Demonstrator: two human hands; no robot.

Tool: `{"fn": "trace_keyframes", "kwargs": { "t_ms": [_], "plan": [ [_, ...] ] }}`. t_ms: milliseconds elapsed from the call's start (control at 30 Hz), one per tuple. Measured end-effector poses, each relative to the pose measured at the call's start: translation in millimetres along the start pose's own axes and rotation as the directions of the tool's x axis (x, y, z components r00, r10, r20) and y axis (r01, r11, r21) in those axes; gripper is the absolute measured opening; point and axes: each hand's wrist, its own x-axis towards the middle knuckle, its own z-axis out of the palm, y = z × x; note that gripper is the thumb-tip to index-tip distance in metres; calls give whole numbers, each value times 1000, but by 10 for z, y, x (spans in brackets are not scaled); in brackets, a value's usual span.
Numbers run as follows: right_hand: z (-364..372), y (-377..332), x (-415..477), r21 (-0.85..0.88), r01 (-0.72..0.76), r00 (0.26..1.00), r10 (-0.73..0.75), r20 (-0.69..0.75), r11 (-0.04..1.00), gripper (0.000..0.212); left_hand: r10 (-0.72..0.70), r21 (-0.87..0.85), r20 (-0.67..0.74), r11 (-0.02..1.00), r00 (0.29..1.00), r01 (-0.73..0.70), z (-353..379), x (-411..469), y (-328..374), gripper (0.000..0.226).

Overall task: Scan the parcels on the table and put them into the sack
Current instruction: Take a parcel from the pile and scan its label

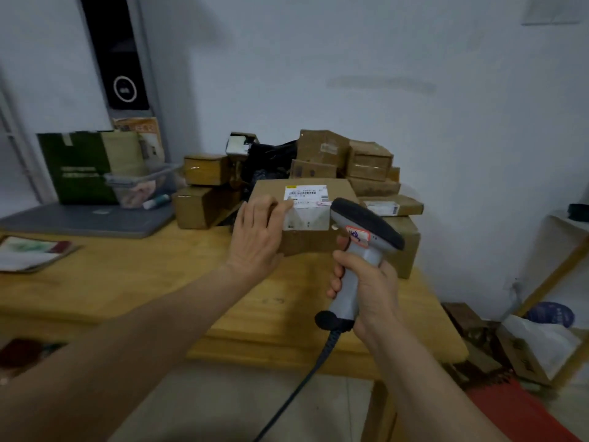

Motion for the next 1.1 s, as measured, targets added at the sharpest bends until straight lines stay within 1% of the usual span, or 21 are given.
{"fn": "trace_keyframes", "kwargs": {
  "t_ms": [67, 133, 200, 267, 333, 367, 400, 433, 467, 500, 533, 567, 600, 633, 667, 700, 733, 900, 967, 1033, 1100],
  "plan": [
    [88, 105, -81, -10, -33, 999, 33, 18, 999, 21, -20, 37, 62, 999, 998, 18, -136, -370, -178, 106],
    [172, 204, -120, -54, -66, 998, 65, -13, 996, 17, -57, 55, 136, 997, 989, 50, -263, -682, -316, 105],
    [224, 325, -96, -119, -116, 988, 103, -115, 986, 13, -118, 79, 226, 992, 967, 103, -346, -928, -431, 108],
    [237, 442, -33, -182, -177, 965, 134, -225, 967, 22, -140, 83, 361, 990, 922, 118, -410, -1106, -546, 112],
    [243, 549, 19, -222, -216, 949, 151, -277, 951, 32, -124, 44, 466, 992, 876, 117, -464, -1251, -651, 108],
    [257, 593, 38, -228, -224, 947, 156, -282, 948, 34, -135, -9, 500, 987, 855, 161, -518, -1287, -671, 101],
    [278, 628, 55, -230, -233, 945, 165, -281, 945, 33, -180, -70, 480, 968, 858, 242, -566, -1300, -676, 92],
    [306, 658, 79, -234, -241, 945, 173, -278, 942, 31, -292, -128, 429, 917, 855, 377, -598, -1281, -671, 83],
    [342, 676, 98, -237, -248, 944, 180, -276, 939, 29, -467, -176, 399, 805, 789, 566, -595, -1232, -686, 74],
    [383, 687, 119, -241, -248, 945, 180, -271, 938, 28, -641, -207, 407, 630, 651, 749, -577, -1160, -717, 67],
    [428, 692, 137, -245, -243, 948, 176, -266, 938, 27, -749, -213, 464, 423, 472, 881, -581, -1075, -727, 63],
    [472, 696, 154, -249, -237, 951, 172, -258, 939, 27, -779, -209, 542, 238, 315, 949, -579, -1011, -725, 59],
    [516, 699, 158, -250, -234, 954, 172, -245, 940, 26, -756, -229, 621, 77, 207, 970, -582, -969, -714, 53],
    [555, 707, 154, -249, -236, 957, 179, -230, 939, 26, -713, -277, 686, -70, 146, 958, -584, -950, -700, 43],
    [587, 719, 136, -246, -241, 958, 190, -215, 939, 26, -666, -322, 738, -201, 112, 925, -606, -941, -678, 31],
    [607, 739, 118, -243, -244, 960, 198, -199, 939, 25, -635, -349, 766, -287, 96, 892, -621, -945, -669, 24],
    [618, 759, 97, -241, -241, 962, 198, -188, 940, 23, -608, -356, 789, -334, 89, 873, -653, -957, -676, 22],
    [691, 817, 1, -196, -227, 967, 197, -164, 954, 26, -436, -321, 893, -452, 108, 832, -929, -1029, -942, 47],
    [759, 825, -50, -252, -206, 976, 179, -127, 946, 23, -447, -372, 880, -433, 162, 821, -1031, -1057, -1051, 64],
    [840, 837, -117, -354, -162, 986, 134, -103, 921, 19, -517, -471, 824, -396, 233, 788, -1099, -1081, -1160, 87],
    [919, 852, -196, -419, -153, 988, 124, -94, 895, 18, -589, -550, 761, -364, 271, 752, -1185, -1087, -1258, 98]
  ]
}}
